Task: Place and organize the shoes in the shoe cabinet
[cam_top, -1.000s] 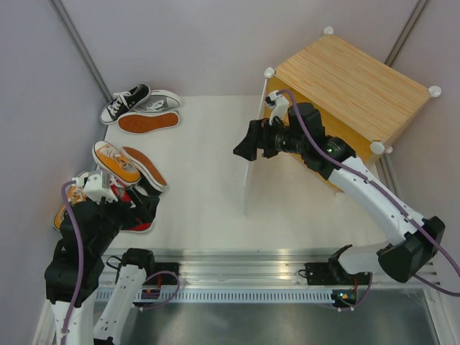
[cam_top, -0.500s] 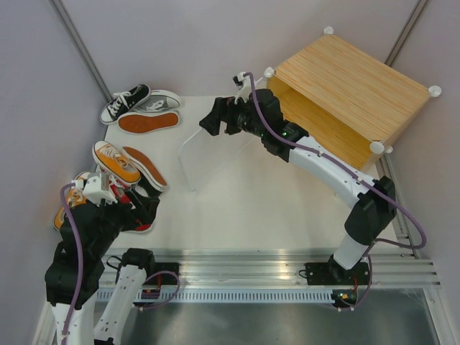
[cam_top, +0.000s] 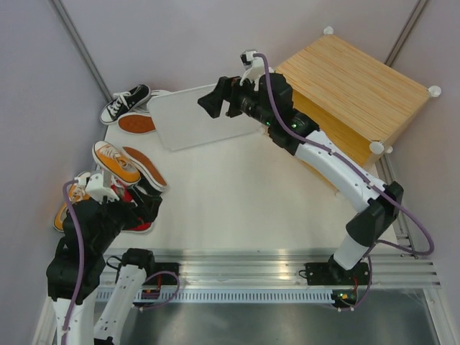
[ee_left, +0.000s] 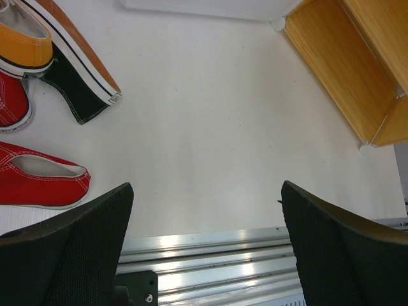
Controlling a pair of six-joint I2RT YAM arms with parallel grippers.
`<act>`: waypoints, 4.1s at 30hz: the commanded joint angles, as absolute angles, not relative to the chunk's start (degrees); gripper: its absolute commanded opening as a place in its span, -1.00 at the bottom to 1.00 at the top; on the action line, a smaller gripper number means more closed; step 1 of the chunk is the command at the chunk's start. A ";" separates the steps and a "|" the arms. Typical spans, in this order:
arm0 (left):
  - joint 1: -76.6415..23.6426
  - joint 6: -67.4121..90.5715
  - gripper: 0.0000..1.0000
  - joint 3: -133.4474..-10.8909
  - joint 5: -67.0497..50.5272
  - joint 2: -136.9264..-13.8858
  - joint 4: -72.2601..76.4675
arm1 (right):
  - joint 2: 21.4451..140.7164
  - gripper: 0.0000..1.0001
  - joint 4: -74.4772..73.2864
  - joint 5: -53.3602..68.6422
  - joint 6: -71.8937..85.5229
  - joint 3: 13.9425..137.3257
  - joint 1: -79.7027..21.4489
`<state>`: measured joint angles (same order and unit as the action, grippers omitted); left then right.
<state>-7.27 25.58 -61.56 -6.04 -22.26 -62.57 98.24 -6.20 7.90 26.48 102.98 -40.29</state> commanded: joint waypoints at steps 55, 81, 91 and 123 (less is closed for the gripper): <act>4.92 33.84 0.77 -58.01 8.10 -67.60 -32.78 | 69.50 0.94 -10.21 -0.18 14.41 65.73 -40.43; 4.83 26.98 0.95 -58.71 -3.43 -48.96 -52.73 | 123.74 0.96 9.75 -7.20 21.53 112.84 -39.55; 4.83 26.54 0.96 -58.27 -3.34 -47.90 -53.97 | 126.23 0.96 10.46 -11.43 30.94 114.89 -34.02; 5.10 26.73 0.95 -62.21 13.43 -59.67 -50.89 | 91.87 0.96 -7.64 10.81 22.68 86.50 -34.01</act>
<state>4.80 28.53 -58.04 5.28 -58.22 -52.58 99.48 -5.48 8.60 24.47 89.01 -33.65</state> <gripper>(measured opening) 0.979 0.979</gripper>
